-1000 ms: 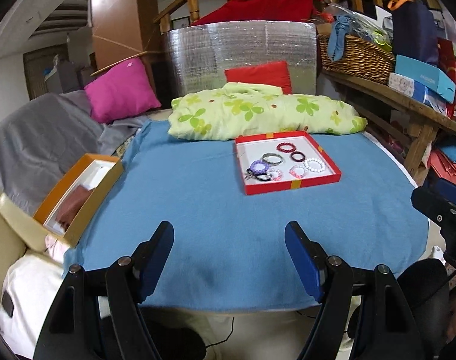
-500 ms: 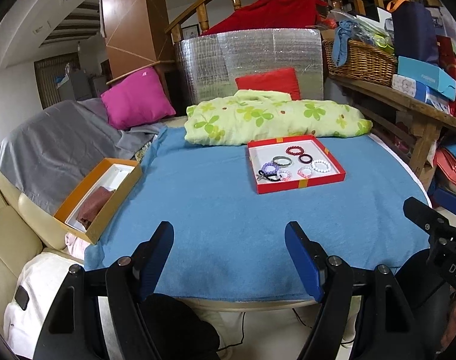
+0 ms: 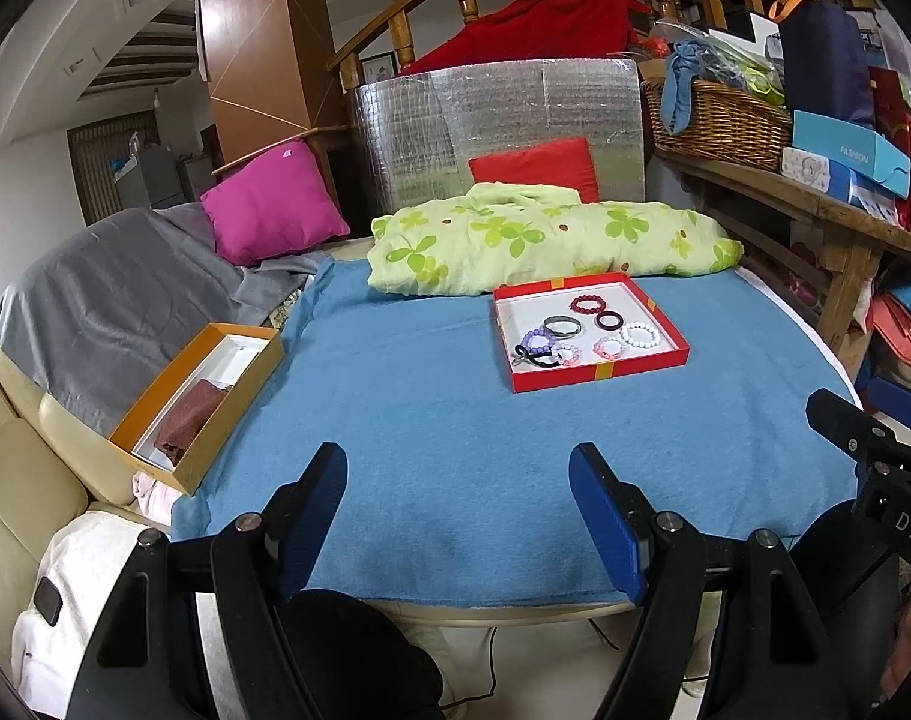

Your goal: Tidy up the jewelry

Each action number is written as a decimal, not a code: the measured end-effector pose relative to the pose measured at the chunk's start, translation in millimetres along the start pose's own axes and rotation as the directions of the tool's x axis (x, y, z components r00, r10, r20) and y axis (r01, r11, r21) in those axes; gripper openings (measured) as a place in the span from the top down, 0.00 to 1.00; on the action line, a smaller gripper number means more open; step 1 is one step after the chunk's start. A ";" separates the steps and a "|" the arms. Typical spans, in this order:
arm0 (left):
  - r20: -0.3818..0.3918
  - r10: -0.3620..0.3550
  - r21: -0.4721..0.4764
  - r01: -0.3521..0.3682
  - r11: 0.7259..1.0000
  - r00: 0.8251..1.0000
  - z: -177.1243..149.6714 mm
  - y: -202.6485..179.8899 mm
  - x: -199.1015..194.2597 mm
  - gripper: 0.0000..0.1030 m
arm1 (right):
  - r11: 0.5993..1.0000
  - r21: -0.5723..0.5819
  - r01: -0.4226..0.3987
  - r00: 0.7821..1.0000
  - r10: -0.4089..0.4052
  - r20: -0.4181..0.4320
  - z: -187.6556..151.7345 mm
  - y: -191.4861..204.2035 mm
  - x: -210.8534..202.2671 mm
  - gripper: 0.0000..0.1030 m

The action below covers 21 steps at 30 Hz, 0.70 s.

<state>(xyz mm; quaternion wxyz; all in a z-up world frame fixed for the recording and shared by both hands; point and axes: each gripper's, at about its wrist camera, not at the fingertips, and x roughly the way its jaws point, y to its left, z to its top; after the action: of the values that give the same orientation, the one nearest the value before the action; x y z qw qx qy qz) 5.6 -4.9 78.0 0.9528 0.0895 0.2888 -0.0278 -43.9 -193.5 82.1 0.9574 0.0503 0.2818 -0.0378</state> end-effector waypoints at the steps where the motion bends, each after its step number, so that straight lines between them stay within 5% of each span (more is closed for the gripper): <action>1: 0.001 -0.002 0.001 0.002 1.000 1.000 -0.1 -0.1 -0.1 0.25 | 1.000 0.001 0.000 1.000 0.000 -0.001 0.0 -0.1 0.2 0.31; 21: -0.002 -0.001 -0.017 0.001 1.000 1.000 -1.9 4.7 2.5 0.25 | 1.000 0.011 0.007 1.000 -0.007 -0.008 2.6 1.9 6.3 0.31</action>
<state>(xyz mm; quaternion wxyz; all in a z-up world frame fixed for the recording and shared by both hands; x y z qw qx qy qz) 7.2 0.1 75.8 0.9532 0.0811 0.2900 -0.0258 -37.0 -192.2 81.0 0.9559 0.0547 0.2855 -0.0426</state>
